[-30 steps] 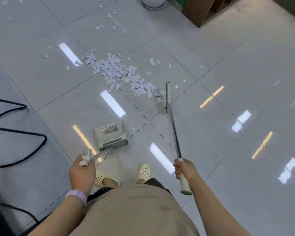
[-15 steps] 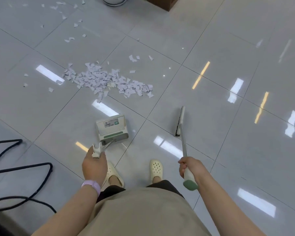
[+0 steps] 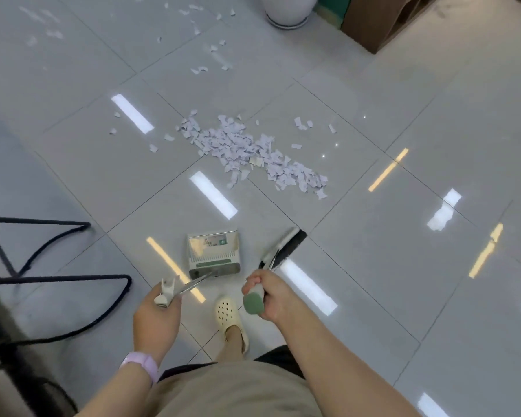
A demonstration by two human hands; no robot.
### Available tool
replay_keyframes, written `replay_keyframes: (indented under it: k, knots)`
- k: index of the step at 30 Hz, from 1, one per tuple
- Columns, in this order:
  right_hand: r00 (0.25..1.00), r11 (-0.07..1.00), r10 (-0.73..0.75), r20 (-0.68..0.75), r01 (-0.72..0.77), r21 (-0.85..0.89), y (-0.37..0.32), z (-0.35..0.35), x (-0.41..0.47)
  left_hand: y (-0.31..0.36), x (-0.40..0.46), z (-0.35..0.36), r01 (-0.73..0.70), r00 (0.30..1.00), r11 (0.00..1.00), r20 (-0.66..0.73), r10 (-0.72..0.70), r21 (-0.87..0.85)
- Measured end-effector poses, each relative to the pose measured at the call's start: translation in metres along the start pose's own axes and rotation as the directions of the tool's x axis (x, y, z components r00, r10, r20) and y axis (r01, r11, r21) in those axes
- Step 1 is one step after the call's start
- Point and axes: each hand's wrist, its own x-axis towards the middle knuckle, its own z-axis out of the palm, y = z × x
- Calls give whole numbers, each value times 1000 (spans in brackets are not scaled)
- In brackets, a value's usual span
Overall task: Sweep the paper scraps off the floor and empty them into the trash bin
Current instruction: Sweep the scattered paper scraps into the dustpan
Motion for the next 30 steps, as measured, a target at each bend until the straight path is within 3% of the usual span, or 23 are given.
replay_keyframes:
  k: [3,6,9,14,20,23,26,28,30]
  knots:
    - [994,994,-66,82,58,93,-33,33,25,-4,14,-17,-2,1000,1000,-19,1,-12]
    - [976,970,-72,205,21,240,-73,31,25,-9,27,-23,-15,1000,1000,-12,15,22]
    - [962,986,-43,271,-2,166,-105,23,10,-8,44,-26,-8,1000,999,15,7,39]
    - [992,985,-115,57,121,-124,-123,35,-34,26,83,-17,12,1000,1000,20,-12,-8]
    - [963,954,-225,-149,186,-237,-166,-1,-87,84,111,15,19,999,991,-24,-22,-133]
    - [969,966,-205,-137,178,-187,-203,-31,-100,113,124,42,1,1000,996,-6,-2,-91]
    - [981,987,-162,-110,162,-12,-245,-59,-94,142,134,69,-17,1000,999,1,17,-48]
    - [975,986,-144,-168,156,64,-279,-75,-86,159,139,84,-8,1000,999,-6,8,-49]
    - [979,989,-140,-150,145,24,-310,-72,-84,178,141,95,6,1000,998,-27,-8,-67]
